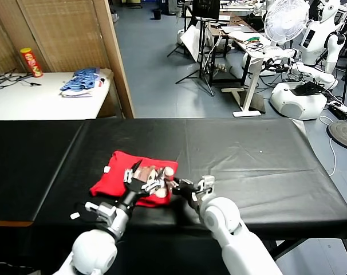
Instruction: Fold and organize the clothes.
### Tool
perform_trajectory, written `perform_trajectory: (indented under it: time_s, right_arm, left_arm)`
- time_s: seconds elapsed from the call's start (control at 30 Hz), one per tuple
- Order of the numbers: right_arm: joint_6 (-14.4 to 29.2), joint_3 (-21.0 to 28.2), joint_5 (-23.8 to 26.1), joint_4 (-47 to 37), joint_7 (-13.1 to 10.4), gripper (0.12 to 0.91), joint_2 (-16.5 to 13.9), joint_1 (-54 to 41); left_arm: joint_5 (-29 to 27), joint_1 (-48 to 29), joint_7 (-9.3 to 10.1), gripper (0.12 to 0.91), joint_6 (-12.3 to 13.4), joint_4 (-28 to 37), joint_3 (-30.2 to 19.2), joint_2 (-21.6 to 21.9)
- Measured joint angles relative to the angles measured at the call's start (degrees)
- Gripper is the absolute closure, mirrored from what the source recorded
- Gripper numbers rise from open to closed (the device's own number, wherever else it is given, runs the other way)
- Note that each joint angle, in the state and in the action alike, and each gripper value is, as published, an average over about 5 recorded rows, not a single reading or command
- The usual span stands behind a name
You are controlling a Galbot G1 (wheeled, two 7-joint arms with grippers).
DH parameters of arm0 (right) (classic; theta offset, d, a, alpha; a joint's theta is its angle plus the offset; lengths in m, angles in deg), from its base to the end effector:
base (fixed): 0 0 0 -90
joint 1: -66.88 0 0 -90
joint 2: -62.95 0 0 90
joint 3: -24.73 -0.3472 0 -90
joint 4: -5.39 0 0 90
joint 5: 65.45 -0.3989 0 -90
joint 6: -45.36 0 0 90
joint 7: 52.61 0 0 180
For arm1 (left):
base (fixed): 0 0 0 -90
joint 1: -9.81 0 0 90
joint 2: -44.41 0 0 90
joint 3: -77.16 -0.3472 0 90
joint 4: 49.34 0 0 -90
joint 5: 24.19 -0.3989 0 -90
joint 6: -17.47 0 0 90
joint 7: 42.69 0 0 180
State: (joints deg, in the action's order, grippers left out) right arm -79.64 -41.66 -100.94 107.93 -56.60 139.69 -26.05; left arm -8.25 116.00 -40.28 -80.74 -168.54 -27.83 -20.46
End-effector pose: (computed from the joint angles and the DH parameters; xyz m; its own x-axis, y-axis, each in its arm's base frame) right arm 0.3711 0.0920 -0.2708 -0.7433 -0.5269 0.4122 -0.4103 0.8457 0.3411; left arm 0.2738 -0.0167 -0.2632 -0.9289 0.3678 0.0438 0.3698 0.9276 0.0527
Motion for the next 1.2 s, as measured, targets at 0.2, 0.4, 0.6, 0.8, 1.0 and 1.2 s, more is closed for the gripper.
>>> perform_trajectory:
  time_s: [0.2, 0.4, 0.6, 0.8, 1.0, 1.2]
  right_arm:
    - [6.9, -1.9, 11.3, -1.2, 7.7, 0.889, -4.4, 0.2]
    - [13.9, -3.7, 16.7, 1.0, 11.7, 0.685, -10.4, 3.0]
    - [26.5, -6.5, 21.7, 5.1, 9.7, 0.355, -13.9, 9.0]
    - [33.6, -10.9, 24.5, 10.7, 5.0, 0.231, -13.7, 18.2]
    - [33.1, -15.5, 25.8, 16.8, -1.3, 0.227, -12.0, 31.1]
    - [27.9, -17.9, 25.6, 23.2, -7.6, 0.227, -10.1, 41.9]
  left_arm:
    - [-1.6, 1.0, 2.24, 0.232, 1.2, 1.7, 1.4, 0.6]
    - [0.4, 2.4, 4.74, 0.232, 1.3, 3.4, 3.3, 1.3]
    - [2.9, 4.4, 5.18, 0.232, 2.9, 4.5, 5.5, 2.4]
    - [5.6, 7.0, 8.83, 0.232, 0.1, 3.3, 7.1, 3.9]
    - [8.3, 11.9, 12.14, 0.232, -2.4, -1.5, 9.1, 6.4]
    - [9.9, 20.0, 12.19, 0.232, -3.0, -6.5, 11.6, 7.3]
